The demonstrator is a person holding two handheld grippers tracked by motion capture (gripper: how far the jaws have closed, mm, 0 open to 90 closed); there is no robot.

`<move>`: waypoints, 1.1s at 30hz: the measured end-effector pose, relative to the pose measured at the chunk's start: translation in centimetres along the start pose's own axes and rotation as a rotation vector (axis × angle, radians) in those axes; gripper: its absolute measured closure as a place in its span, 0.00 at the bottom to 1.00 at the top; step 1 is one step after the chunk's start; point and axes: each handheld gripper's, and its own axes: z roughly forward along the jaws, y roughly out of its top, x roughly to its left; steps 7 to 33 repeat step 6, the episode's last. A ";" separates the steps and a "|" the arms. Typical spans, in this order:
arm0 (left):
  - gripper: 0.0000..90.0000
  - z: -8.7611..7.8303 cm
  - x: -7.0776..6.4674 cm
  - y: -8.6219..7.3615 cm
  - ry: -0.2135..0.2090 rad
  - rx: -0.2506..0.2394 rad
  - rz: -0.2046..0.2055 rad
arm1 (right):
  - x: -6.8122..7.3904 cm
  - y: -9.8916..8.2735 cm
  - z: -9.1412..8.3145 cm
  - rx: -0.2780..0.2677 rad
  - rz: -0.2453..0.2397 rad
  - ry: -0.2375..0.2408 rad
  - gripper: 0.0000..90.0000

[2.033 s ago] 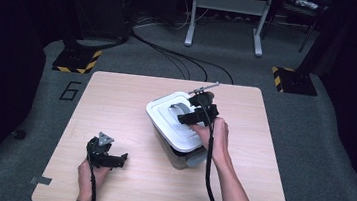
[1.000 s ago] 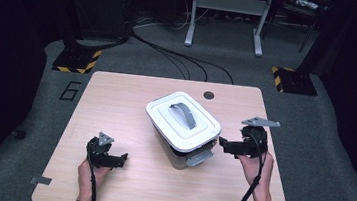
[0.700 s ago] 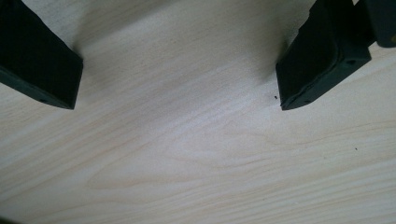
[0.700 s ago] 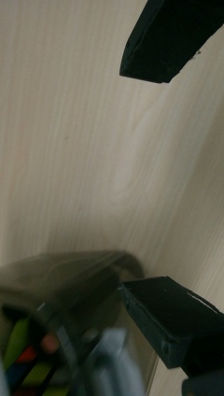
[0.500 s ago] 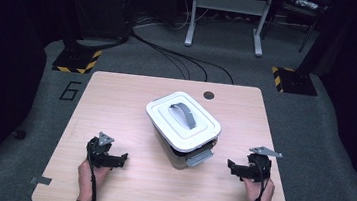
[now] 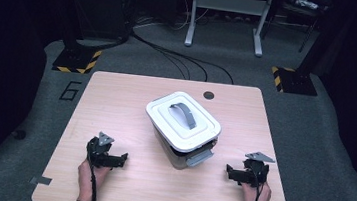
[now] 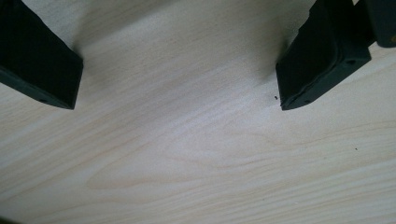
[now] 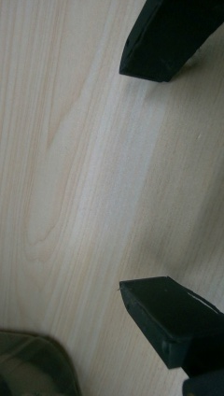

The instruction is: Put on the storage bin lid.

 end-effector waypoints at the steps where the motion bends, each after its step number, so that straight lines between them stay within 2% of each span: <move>1: 0.00 0.0 0.0 0.0 0.000 -0.002 -0.001 | 0.1 -0.1 0.0 -0.002 -0.008 -0.006 0.00; 4: 0.00 0.0 0.0 0.0 0.000 0.000 -0.001 | 0.6 0.0 0.2 0.014 -0.040 -0.038 0.00; 33: 0.00 0.0 -0.1 0.0 -0.002 -0.005 -0.009 | 0.6 0.0 0.2 0.014 -0.039 -0.038 0.00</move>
